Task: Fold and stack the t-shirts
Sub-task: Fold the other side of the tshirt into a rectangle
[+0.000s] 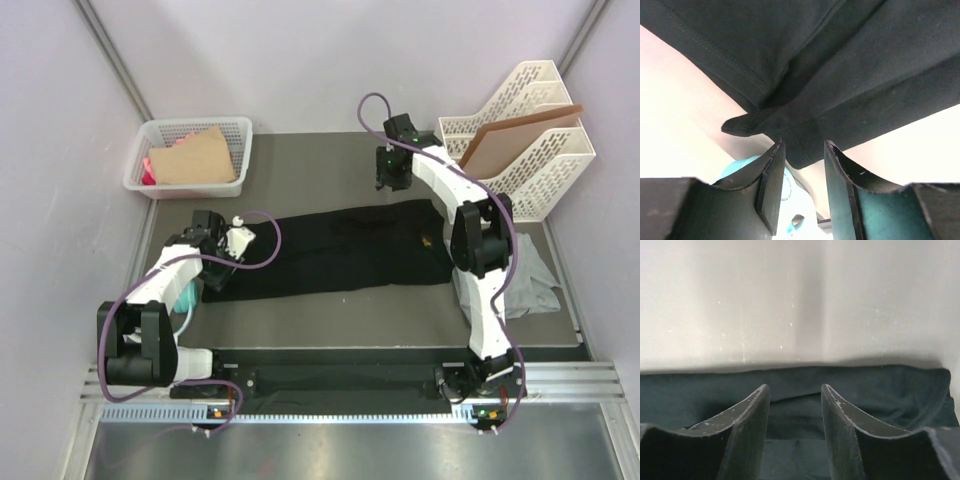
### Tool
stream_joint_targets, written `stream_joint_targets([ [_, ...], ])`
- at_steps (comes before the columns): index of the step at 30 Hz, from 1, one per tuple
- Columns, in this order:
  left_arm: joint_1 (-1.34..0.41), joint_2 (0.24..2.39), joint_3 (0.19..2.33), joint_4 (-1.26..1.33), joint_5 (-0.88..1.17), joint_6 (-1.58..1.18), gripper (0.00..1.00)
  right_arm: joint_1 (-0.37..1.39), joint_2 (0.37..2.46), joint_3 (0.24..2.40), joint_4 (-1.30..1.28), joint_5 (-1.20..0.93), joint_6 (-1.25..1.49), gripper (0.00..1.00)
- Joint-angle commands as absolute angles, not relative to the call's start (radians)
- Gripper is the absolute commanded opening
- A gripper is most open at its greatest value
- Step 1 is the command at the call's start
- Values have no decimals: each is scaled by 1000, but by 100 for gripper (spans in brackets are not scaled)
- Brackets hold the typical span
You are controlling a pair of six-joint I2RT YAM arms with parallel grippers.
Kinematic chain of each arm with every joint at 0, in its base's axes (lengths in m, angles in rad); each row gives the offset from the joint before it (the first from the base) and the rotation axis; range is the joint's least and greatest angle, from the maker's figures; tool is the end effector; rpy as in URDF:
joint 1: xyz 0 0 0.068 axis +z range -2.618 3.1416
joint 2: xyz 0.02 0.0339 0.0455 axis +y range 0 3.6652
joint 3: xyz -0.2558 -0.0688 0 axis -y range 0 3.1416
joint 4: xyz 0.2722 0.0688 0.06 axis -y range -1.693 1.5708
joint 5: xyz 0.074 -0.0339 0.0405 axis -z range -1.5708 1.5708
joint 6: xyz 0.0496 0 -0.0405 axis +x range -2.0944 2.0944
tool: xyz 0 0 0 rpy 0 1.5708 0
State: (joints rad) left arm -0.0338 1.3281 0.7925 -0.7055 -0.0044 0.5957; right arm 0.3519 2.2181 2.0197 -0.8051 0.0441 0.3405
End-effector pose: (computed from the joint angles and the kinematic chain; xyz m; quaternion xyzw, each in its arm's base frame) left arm 0.2631 -0.0087 0.1575 0.3050 0.9381 0.0476 0.1571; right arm 0.4883 0.1770 0.2185 0.0007 0.9598 0.0750 0.2704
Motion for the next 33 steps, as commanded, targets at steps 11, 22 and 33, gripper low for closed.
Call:
stream_joint_targets([
  [11, -29, 1367, 825, -664, 31, 558, 43, 437, 1813, 1526, -689, 69, 397, 35],
  [22, -29, 1347, 841, -641, 34, 500, 43, 448, 2017, 1601, -680, 57, 400, 25],
  [33, -29, 1344, 819, -634, 26, 508, 43, 434, 2172, 1813, -741, 78, 371, 22],
])
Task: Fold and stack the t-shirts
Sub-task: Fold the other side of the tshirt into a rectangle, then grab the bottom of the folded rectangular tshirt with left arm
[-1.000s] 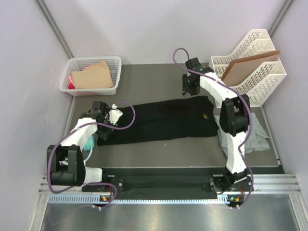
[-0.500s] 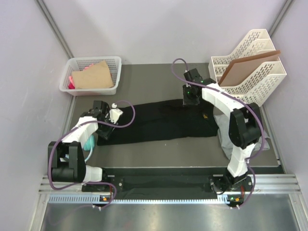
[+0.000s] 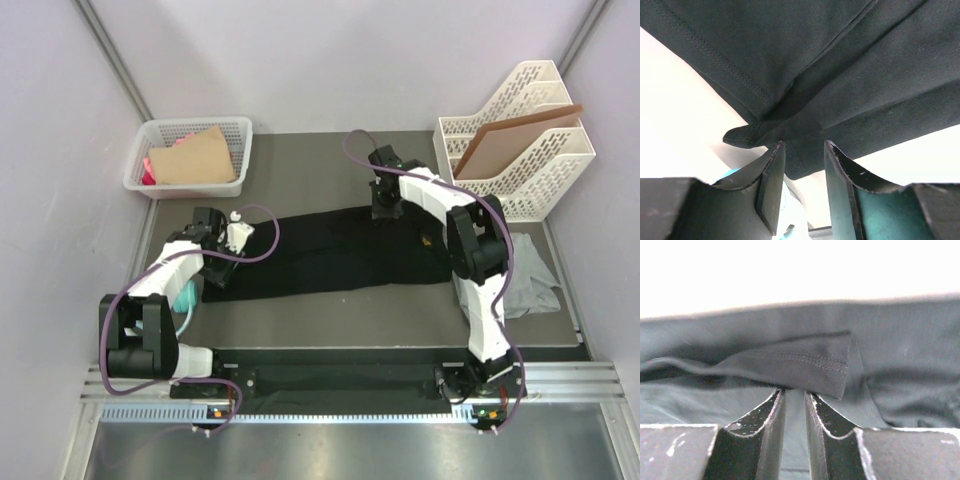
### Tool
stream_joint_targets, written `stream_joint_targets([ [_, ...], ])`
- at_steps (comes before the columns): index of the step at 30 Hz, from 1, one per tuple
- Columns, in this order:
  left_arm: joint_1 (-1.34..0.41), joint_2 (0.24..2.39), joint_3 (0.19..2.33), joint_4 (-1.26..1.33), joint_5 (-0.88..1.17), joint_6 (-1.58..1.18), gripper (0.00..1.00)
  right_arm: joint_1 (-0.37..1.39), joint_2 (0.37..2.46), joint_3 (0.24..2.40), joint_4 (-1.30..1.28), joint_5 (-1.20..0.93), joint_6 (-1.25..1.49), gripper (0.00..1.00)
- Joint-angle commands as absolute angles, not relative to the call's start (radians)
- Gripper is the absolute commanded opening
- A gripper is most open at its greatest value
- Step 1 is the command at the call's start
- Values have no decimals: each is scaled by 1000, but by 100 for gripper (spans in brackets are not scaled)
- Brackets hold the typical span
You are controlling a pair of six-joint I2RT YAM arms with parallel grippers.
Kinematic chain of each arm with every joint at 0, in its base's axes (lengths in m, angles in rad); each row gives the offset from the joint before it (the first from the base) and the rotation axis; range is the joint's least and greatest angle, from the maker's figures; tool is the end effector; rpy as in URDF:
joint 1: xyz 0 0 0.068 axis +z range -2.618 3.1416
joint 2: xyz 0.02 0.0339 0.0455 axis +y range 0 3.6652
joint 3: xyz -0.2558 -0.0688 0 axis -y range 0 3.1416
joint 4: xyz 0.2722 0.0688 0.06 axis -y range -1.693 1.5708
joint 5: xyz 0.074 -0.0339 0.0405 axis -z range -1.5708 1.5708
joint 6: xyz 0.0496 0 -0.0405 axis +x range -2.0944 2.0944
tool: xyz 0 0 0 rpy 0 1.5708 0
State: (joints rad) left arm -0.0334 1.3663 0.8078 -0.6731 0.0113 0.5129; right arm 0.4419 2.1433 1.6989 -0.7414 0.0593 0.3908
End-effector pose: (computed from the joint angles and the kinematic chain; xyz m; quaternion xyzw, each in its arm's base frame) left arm 0.2716 -0.0096 0.1541 0.2668 0.9488 0.0347 0.1653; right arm 0.4320 0.2011 0.1512 -0.0194 0.9809 0.0507 0.1867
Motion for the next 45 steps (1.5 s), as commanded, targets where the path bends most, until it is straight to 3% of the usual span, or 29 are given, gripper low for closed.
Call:
stream_joint_targets([
  [1, -29, 1341, 816, -632, 22, 511, 43, 434, 2193, 1847, -752, 80, 368, 22],
  [12, -29, 1321, 792, -626, -23, 538, 42, 410, 2301, 2028, -830, 89, 357, 24],
  [15, -29, 1321, 805, -624, -17, 534, 43, 410, 2238, 2008, -839, 141, 359, 43],
  [16, -29, 1322, 813, -626, -11, 529, 43, 411, 2212, 1979, -839, 173, 360, 54],
  [19, -29, 1347, 871, -640, 32, 520, 43, 410, 2070, 1884, -836, 239, 374, 66],
  [30, -29, 1509, 1042, -647, 23, 427, 43, 405, 1556, 1341, -663, 140, 514, 62],
  [36, -25, 1611, 1045, -650, 8, 367, 42, 417, 1493, 1119, -577, 92, 543, 58],
  [45, 103, 1658, 1126, -683, 167, 292, 43, 437, 1463, 1045, -512, 60, 517, 56],
])
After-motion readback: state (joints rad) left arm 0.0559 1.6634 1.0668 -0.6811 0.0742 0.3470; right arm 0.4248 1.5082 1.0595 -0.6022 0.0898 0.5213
